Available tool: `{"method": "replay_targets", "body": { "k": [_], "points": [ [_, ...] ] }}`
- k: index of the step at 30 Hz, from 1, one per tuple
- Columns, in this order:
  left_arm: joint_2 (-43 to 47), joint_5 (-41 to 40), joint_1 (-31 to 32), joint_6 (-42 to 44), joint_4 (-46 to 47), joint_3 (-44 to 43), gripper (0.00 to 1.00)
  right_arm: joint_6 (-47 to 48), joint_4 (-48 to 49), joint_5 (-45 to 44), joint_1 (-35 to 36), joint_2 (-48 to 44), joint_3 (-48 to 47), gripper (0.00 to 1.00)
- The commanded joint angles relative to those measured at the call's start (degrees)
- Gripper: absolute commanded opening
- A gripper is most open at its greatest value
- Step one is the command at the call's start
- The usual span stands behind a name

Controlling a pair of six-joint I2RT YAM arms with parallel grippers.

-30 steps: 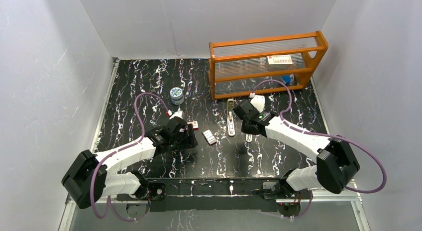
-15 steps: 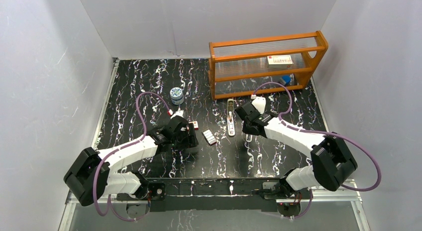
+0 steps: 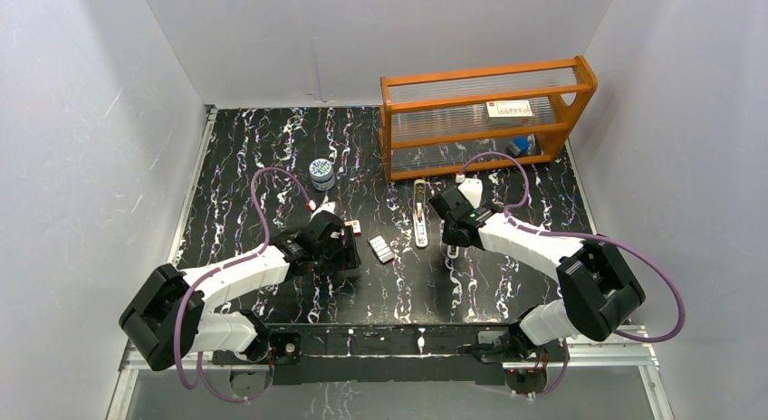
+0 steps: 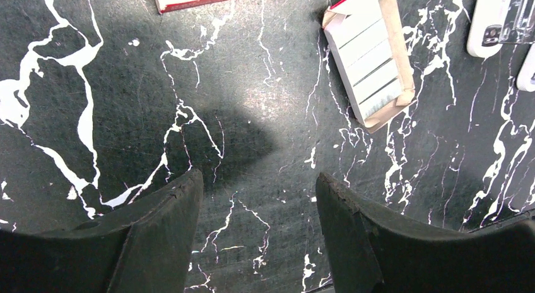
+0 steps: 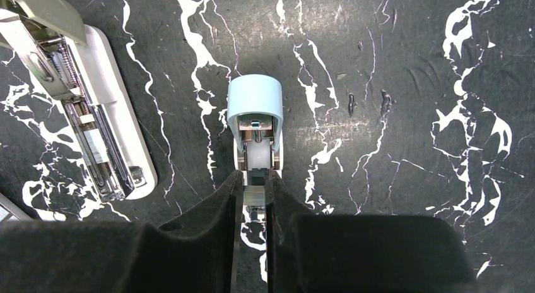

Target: Load the staples into the stapler

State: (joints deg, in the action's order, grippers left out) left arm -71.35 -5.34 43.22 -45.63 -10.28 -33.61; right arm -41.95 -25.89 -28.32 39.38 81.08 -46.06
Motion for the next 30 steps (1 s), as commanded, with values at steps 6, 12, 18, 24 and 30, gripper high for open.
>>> {"method": "replay_targets", "body": {
  "k": [6, 12, 18, 24, 30],
  "points": [
    [-0.41, -0.02, -0.34, 0.36, -0.09, -1.28, 0.63, 0.30, 1.99, -0.60, -0.35, -0.47, 0.71, 0.24],
    [-0.37, -0.05, -0.37, 0.26, -0.03, -1.06, 0.63, 0.10, 1.52, -1.08, -0.47, -2.22, 0.80, 0.24],
    [-0.37, 0.07, -0.42, 0.14, -0.14, -0.89, 0.63, 0.03, 1.13, -0.94, -0.73, -1.59, 0.89, 0.24],
    [-0.04, -0.27, -0.39, 0.28, -0.51, -0.75, 0.63, 0.18, 1.83, -0.55, -0.77, -0.94, 0.89, 0.24],
    [0.16, -0.39, -0.41, 0.32, -0.54, -0.72, 0.63, 0.47, 2.47, -0.06, -0.83, -0.42, 0.88, 0.24]
  ]
}}
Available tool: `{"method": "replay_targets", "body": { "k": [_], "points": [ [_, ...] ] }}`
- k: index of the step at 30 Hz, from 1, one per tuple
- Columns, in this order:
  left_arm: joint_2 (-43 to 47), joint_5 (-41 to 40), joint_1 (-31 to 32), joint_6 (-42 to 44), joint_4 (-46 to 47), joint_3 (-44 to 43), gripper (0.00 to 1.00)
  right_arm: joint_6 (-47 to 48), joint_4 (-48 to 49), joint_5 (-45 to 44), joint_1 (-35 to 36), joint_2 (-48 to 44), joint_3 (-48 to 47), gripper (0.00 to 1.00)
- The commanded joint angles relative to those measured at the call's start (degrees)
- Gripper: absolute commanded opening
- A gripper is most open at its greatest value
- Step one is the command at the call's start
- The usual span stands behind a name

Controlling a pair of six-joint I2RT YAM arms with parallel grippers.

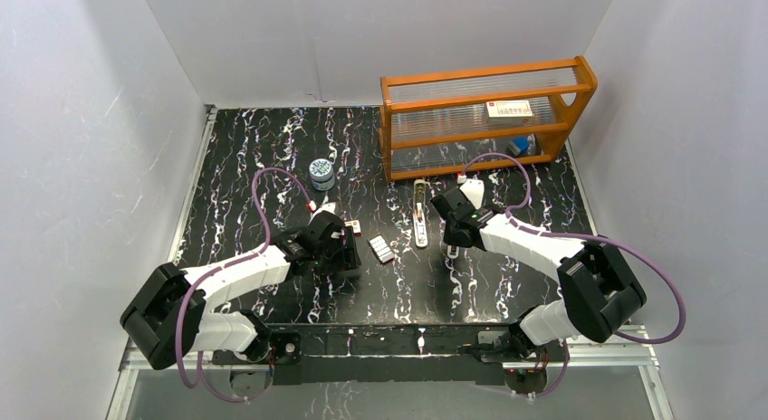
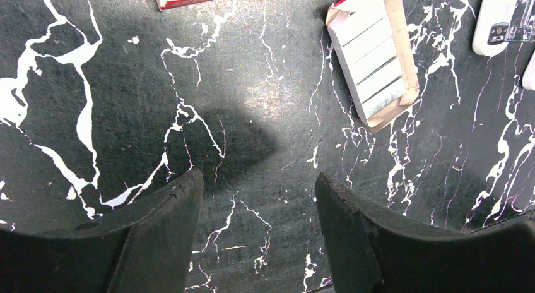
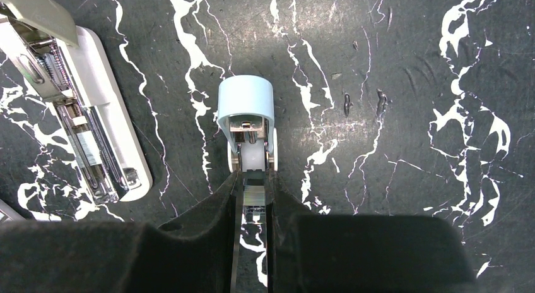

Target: Load the staples into the stapler

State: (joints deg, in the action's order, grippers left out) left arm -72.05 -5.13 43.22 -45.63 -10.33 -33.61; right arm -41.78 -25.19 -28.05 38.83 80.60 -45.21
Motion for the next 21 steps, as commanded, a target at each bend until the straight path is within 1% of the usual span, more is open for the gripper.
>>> {"method": "replay_targets", "body": {
  "k": [1, 21],
  "points": [
    [0.86, -0.59, -0.41, 0.28, -0.57, -0.76, 0.63, 0.39, 1.73, -0.33, -0.33, 0.08, -0.03, 0.24],
    [1.39, -0.87, -0.41, 0.19, -0.92, -0.44, 0.63, 1.15, 3.06, 0.55, -0.42, 1.12, 0.46, 0.25]
  ]
}}
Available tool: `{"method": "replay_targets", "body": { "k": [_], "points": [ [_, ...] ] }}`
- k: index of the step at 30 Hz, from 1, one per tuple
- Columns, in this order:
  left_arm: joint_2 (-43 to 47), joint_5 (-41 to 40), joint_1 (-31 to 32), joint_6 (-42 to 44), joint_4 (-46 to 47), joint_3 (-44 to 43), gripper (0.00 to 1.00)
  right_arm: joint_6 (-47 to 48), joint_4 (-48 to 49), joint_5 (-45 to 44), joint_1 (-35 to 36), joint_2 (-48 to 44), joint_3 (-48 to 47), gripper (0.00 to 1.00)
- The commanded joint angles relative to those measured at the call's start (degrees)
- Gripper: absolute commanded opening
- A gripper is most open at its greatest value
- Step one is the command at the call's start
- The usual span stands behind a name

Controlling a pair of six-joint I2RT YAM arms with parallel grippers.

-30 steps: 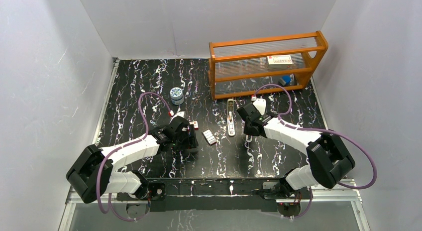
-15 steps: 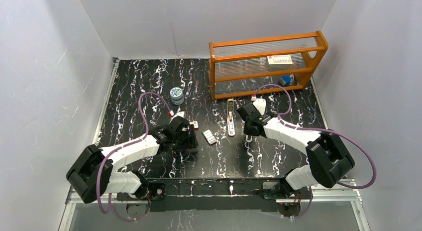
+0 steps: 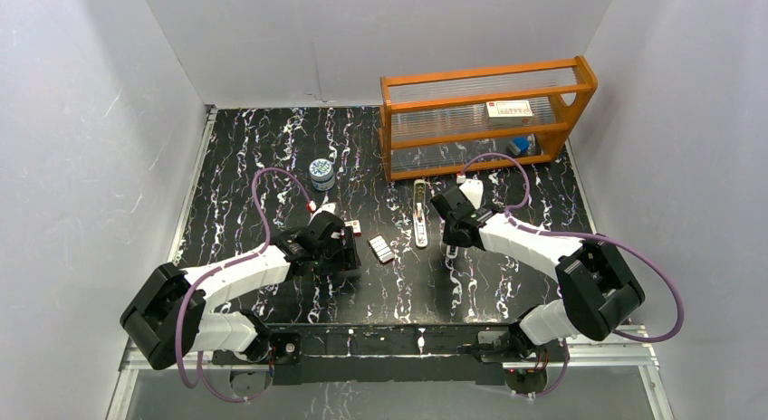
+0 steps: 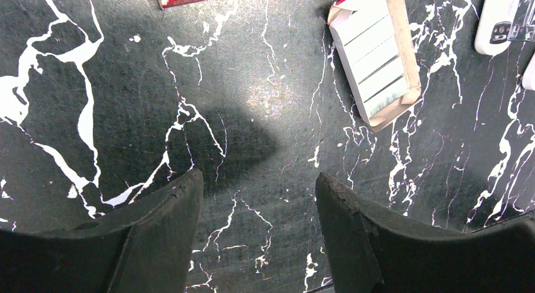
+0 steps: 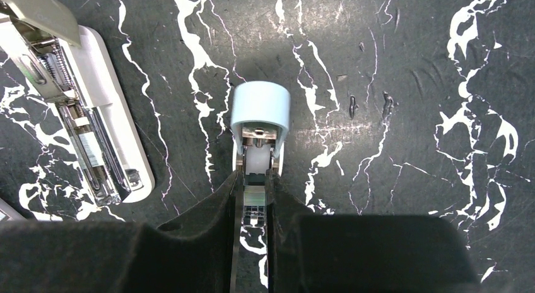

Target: Load the staples into the stapler

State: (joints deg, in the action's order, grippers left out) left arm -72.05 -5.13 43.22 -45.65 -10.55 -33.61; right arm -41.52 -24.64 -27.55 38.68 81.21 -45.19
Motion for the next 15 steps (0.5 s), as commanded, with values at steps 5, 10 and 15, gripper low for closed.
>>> {"method": "replay_targets", "body": {
  "k": [5, 10, 15],
  "points": [
    [1.39, -0.94, -0.41, 0.34, -0.72, -0.58, 0.63, 1.18, 2.99, 0.27, -0.24, 0.68, 0.80, 0.25],
    [1.30, -0.89, -0.42, 0.32, -0.71, -0.71, 0.63, 0.98, 2.77, 0.08, -0.29, 0.54, 1.15, 0.25],
    [1.21, -0.90, -0.42, 0.39, -0.78, -0.88, 0.63, 0.02, 2.41, -0.34, -0.31, 0.15, 1.42, 0.25]
  ]
}}
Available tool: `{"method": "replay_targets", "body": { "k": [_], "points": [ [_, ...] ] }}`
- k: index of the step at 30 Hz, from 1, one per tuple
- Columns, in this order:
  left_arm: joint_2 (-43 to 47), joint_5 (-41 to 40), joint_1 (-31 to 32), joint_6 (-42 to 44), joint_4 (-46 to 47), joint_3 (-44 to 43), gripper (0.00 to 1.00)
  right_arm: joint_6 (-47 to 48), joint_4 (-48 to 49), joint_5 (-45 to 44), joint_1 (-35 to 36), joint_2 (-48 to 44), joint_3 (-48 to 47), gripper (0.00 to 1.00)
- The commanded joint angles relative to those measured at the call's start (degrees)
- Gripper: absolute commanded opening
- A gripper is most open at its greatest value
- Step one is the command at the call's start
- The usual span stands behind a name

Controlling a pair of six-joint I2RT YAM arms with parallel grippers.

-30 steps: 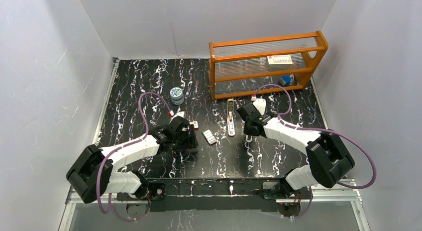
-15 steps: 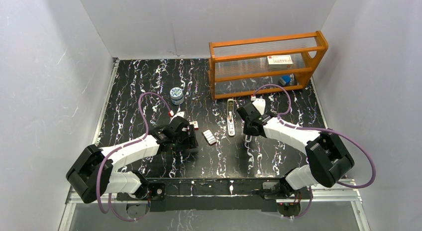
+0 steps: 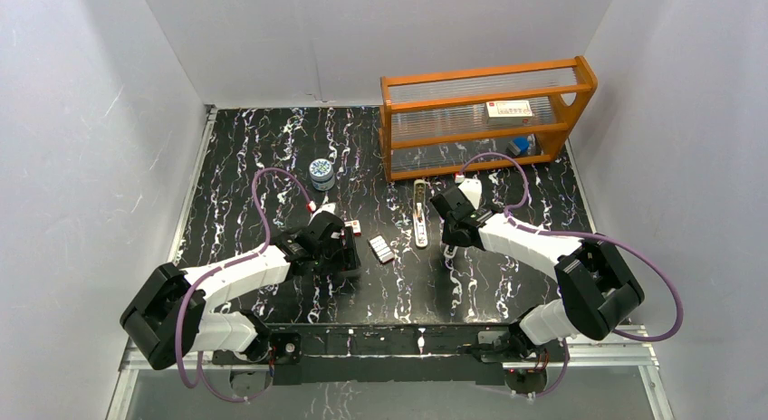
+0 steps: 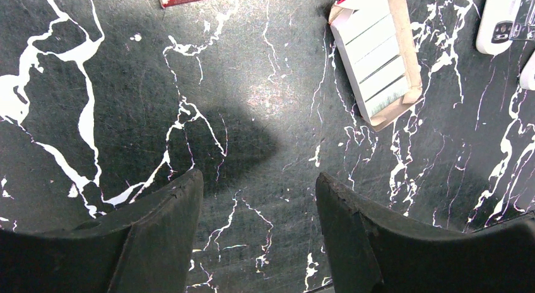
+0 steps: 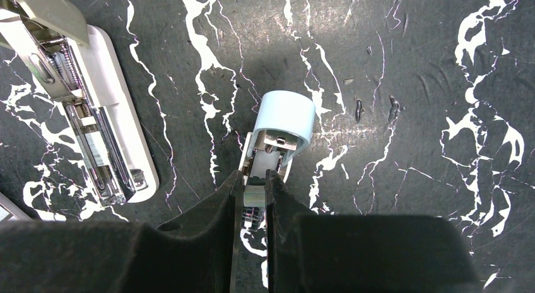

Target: Load the staples into the stapler

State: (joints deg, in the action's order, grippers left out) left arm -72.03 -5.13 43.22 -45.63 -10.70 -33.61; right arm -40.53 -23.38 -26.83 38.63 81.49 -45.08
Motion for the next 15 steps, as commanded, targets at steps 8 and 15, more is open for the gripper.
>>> {"method": "replay_targets", "body": {
  "k": [8, 15],
  "points": [
    [1.19, -0.85, -0.41, 0.38, -0.64, -0.89, 0.63, -4.95, -1.52, -1.62, -0.27, -0.33, 0.84, 0.25],
    [1.35, -0.76, -0.35, 0.30, -0.64, -0.60, 0.63, -9.40, -4.74, -3.04, -0.31, -0.27, 0.19, 0.25]
  ]
}}
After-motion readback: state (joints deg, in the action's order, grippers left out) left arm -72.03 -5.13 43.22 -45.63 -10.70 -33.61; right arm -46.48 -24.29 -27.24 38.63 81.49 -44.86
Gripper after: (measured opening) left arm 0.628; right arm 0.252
